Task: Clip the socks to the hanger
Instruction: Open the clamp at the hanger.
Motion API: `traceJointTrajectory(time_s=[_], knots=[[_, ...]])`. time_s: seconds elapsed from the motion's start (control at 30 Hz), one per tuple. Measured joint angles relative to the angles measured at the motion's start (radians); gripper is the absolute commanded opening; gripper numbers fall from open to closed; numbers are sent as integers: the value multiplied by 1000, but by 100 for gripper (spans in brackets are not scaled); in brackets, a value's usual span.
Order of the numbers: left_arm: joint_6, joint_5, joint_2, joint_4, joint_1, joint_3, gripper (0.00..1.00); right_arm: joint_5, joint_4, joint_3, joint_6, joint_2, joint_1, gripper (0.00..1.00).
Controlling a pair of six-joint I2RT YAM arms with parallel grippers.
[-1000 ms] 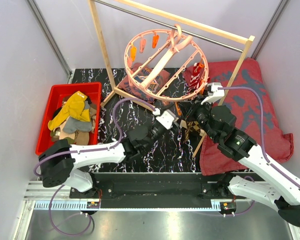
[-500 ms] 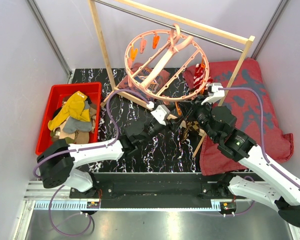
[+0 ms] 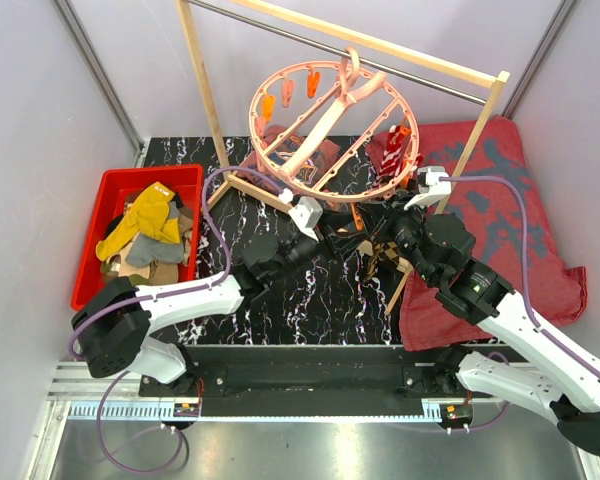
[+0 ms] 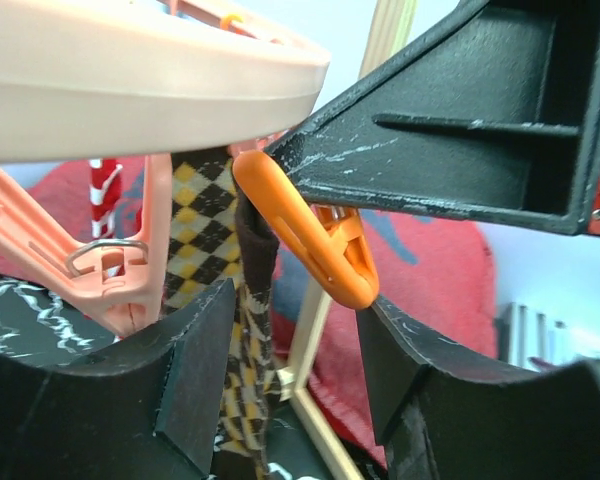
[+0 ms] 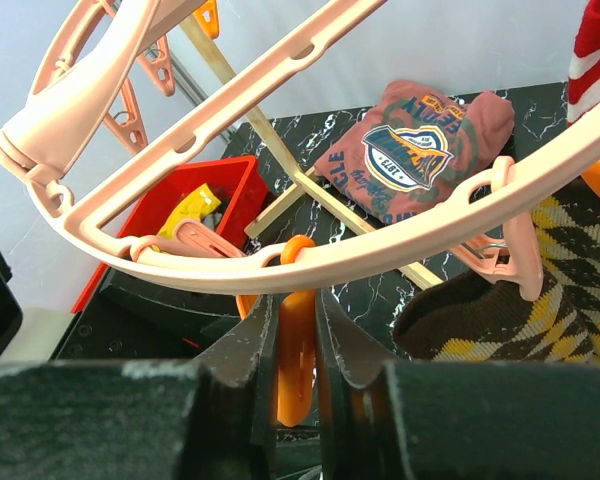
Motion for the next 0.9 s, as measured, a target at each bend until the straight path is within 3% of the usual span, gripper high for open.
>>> traceJointTrajectory(time_s=[0.27, 0.47, 0.67, 0.9], knots=[[-97, 47, 0, 71, 11, 0, 53, 0, 2, -10, -4, 0, 0, 10], [-130, 49, 0, 85, 13, 0, 45, 0, 2, -11, -7, -3, 0, 10], [-154, 46, 0, 84, 13, 0, 26, 1, 3, -11, -8, -3, 0, 11], [-176, 26, 1, 79, 13, 0, 3, 1, 7, -11, -13, -12, 0, 26]])
